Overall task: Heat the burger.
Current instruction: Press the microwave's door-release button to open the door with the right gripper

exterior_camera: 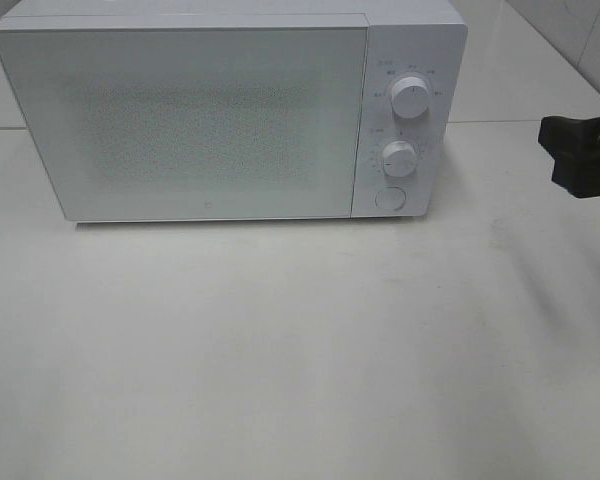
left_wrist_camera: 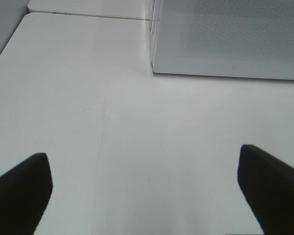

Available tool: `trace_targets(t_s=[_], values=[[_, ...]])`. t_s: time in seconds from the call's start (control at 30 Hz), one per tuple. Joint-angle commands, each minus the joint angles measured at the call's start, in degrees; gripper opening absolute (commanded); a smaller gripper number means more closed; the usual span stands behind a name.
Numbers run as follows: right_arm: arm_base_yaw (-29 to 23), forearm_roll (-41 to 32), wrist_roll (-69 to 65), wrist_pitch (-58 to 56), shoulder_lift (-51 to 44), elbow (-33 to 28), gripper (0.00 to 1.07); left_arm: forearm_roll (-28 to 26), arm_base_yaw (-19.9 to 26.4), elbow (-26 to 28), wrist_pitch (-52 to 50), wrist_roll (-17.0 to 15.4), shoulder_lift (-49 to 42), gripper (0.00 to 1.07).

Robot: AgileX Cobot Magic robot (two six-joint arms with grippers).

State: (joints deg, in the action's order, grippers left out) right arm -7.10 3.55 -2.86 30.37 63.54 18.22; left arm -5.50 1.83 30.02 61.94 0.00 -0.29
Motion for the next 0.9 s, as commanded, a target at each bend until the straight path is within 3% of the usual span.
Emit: trace_targets(t_s=[0.03,0.27,0.37,0.53,0.6,0.63,0.9], values=[[0.2,-3.6,1.1,9.6,3.5,-2.5,0.76,-0.2,0.1,-0.2,-0.7,-0.5,-0.7,0.97],[-0.5,-9.5,2.9,16.7,7.6,-5.4,0.76,-0.2,0.1,-0.2,-0.7,-0.5,-0.7,0.97],[-3.3,-13.5,6.6,19.7,9.7,-6.0,0.76,-0.2,0.1,-0.2,-0.7,-0.4,-0.7,0.97],[-12.7,-24.2,13.8,25.5,15.3,-6.0,0.76,-0.2,0.1,-0.2,-0.7,-0.4,-0.7,0.97],[-14.1,-26.0,14.5,26.9,16.2,-6.0,0.76,-0.2,0.1,-0.2,-0.7,-0.4,-0.7,0.97],[-17.7,-29.9,16.1,29.0,18.0,-6.0,0.76,-0.2,0.1,-0.2,-0.7,-0.4,-0.7,0.97],[-30.3,-43.8,17.2,35.3,25.1,-4.9,0.76,-0.2,0.1,-0.2,-0.7,-0.4,-0.7,0.97]])
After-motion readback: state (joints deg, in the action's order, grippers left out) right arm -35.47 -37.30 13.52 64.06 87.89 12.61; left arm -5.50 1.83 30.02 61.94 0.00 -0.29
